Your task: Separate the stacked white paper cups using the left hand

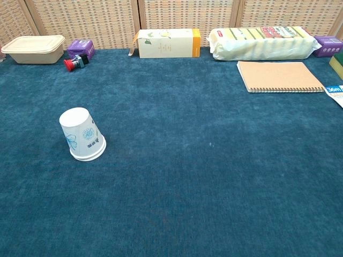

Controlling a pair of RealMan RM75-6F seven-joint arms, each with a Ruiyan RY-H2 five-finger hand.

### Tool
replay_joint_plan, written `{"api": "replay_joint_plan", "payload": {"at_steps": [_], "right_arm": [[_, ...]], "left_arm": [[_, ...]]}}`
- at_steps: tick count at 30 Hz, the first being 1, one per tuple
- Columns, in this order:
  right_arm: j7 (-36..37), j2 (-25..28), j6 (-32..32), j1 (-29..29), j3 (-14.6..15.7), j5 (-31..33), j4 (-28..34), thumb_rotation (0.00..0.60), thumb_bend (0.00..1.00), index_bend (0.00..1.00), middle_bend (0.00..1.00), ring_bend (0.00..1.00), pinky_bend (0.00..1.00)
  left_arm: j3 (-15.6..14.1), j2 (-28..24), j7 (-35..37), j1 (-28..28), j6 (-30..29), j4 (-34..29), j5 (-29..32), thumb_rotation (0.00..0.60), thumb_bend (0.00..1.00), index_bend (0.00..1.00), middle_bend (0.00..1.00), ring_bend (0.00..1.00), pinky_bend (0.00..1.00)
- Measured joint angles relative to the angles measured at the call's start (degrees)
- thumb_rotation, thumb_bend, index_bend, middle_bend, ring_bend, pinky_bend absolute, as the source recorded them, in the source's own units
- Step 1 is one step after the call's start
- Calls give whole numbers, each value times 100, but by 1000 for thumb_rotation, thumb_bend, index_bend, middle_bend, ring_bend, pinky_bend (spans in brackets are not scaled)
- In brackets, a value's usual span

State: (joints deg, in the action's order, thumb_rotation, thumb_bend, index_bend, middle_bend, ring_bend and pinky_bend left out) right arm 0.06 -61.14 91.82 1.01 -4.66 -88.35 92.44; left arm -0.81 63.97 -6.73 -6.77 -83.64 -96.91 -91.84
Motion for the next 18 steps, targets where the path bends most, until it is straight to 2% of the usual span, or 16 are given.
{"api": "replay_joint_plan", "payload": {"at_steps": [7,13,18], "right_arm": [[134,58,-15,-18,-5,17,6,600,32,73,0,0,0],[238,114,-38,-25,5,23,55,600,31,70,0,0,0],[396,207,-37,-42,25,-7,140,600,31,69,0,0,0]], "left_arm": [[32,69,-182,-121,207,-80,71,600,123,0,0,0,80],[86,-63,-355,-246,344,-432,87,600,123,0,0,0,80],[204,-245,-643,-618,945,-897,226,600,123,0,0,0,80]]}}
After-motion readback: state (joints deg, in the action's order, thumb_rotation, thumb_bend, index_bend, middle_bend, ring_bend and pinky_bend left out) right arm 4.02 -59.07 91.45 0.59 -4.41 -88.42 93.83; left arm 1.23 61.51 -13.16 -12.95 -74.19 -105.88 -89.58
